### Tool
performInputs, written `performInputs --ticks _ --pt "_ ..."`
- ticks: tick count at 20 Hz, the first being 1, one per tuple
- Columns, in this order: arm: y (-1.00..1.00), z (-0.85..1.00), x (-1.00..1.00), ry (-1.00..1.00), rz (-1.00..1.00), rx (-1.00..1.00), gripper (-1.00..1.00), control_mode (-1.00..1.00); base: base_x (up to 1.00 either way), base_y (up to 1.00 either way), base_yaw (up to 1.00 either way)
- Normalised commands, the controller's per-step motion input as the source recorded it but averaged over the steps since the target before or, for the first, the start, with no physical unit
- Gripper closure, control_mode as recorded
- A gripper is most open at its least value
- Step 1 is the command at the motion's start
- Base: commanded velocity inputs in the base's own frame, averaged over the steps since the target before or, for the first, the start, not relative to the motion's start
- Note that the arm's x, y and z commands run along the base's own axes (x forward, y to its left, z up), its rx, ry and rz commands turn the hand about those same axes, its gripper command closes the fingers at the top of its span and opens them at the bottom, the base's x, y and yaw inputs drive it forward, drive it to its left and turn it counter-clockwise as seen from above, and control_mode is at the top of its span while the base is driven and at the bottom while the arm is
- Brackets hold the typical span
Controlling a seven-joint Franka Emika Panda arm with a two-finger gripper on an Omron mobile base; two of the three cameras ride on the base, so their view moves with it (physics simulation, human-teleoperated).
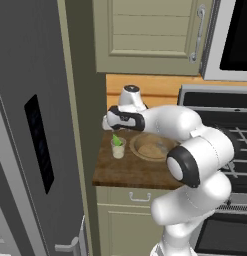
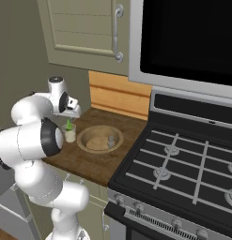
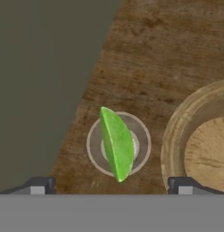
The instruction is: Grab a lemon wedge from the fridge and one ice cube from the ice bowl, and put them in the glass of lemonade.
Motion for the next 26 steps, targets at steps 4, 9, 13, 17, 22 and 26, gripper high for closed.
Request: performInputs --ticks 4,9,13,17,22,26 --pt "-0.51 0.11 -0.04 0.0 -0.02 0.1 -1.0 -1.0 0.0 0.0 0.0" --pt "-0.54 0.03 0.0 0.0 -0.01 0.08 -1.0 -1.0 0.0 0.0 0.0" --pt "-0.82 0.0 0.05 0.0 0.0 0.09 -1.0 -1.0 0.0 0.0 0.0" --pt "-0.8 0.0 0.16 0.1 -0.02 0.03 -1.0 -1.0 0.0 0.0 0.0" --pt "-0.32 -0.11 0.23 0.55 -0.02 -0.25 -1.0 -1.0 0.0 0.0 0.0" --pt "-0.14 -0.25 0.08 0.54 -0.02 -0.32 -1.0 -1.0 0.0 0.0 0.0"
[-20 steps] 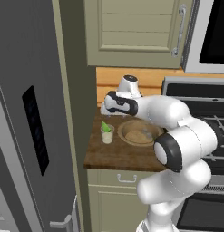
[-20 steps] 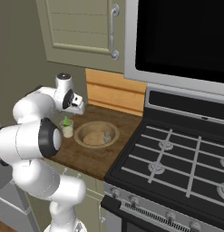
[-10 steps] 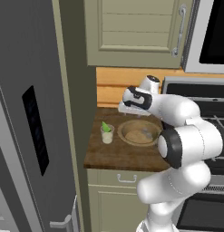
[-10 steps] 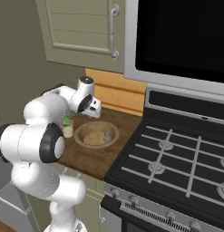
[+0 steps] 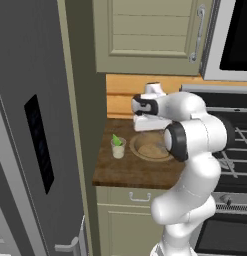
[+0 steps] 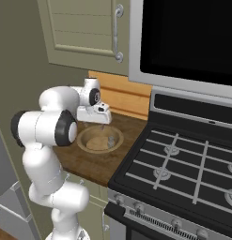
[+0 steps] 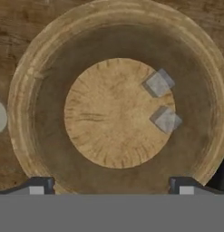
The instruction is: Grab a lemon wedge from the fridge and one ice cube from the ice bowl, and put them in the glass of lemonade.
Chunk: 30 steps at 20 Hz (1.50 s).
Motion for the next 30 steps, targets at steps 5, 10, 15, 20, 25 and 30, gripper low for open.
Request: performInputs --ticks 5,10,15,20,25,30 --pt "-0.15 -0.68 -0.03 0.19 -0.02 -0.04 -1.0 -1.0 0.0 0.0 0.0" --pt "-0.61 -0.54 0.08 0.01 0.0 0.05 -1.0 -1.0 0.0 0.0 0.0" --pt "-0.59 -0.16 -0.06 0.03 0.0 0.04 -1.0 -1.0 0.0 0.0 0.0" --pt "0.02 -0.55 0.0 -0.02 0.0 0.01 -1.0 -1.0 0.0 0.0 0.0" --pt "0.02 -0.12 0.02 0.0 0.0 0.0 -1.0 -1.0 0.0 0.0 0.0" --pt "0.0 0.0 -0.04 -0.01 0.0 0.0 -1.0 -1.0 0.0 0.0 0.0"
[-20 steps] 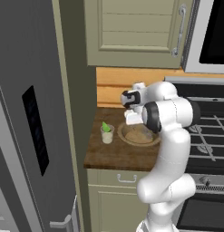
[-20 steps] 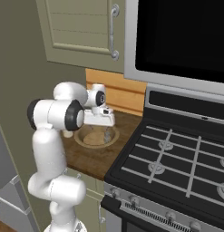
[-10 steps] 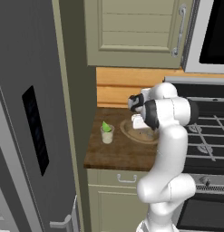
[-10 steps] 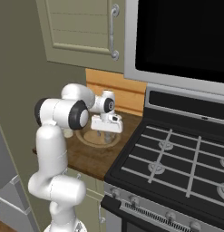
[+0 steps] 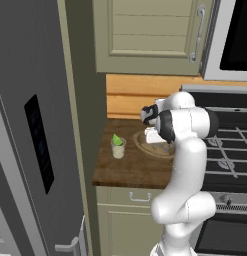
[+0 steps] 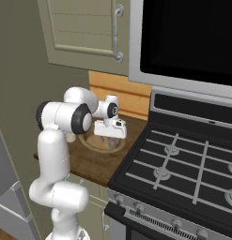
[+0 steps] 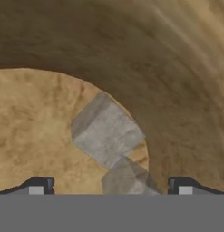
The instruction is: Grab a lemon wedge from the fridge and one ice cube from the ice bowl, and put them in the glass of lemonade.
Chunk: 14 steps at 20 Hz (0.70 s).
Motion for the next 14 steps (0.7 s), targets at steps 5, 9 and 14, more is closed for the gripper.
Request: performInputs --ticks 5,9,14 --pt "0.03 -0.16 -0.31 -0.11 0.0 0.0 -1.0 -1.0 0.0 0.0 0.0" --pt "0.2 -0.18 -0.1 -0.28 0.0 0.0 -1.0 -1.0 0.0 0.0 0.0" --pt "0.16 -0.06 0.0 -0.25 0.0 0.0 -1.0 -1.0 0.0 0.0 0.0"
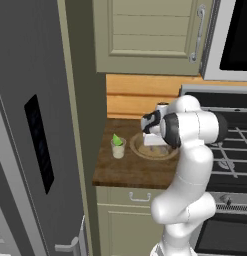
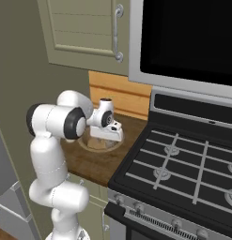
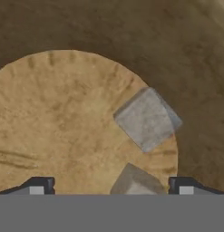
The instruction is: Grab a lemon wedge from the fridge and one ice cube from the ice bowl, and put them in the glass of lemonade.
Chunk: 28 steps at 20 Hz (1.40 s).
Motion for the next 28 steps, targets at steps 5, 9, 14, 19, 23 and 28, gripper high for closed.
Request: performInputs --ticks 5,9,14,19,23,28 --pt "0.0 -0.21 0.0 -0.02 0.0 0.0 -1.0 -1.0 0.0 0.0 0.0" --pt "0.18 -0.01 -0.02 0.0 0.0 0.0 -1.0 -1.0 0.0 0.0 0.0" --pt "0.39 0.04 0.0 0.0 0.0 0.0 -1.0 -1.0 0.0 0.0 0.0" --pt "0.29 0.0 -0.15 0.0 0.0 0.0 -1.0 -1.0 0.0 0.0 0.0" --pt "0.06 0.0 -0.02 0.0 0.0 0.0 -1.0 -1.0 0.0 0.0 0.0" --pt "0.0 0.0 0.0 -0.04 0.0 0.0 -1.0 -1.0 0.0 0.0 0.0"
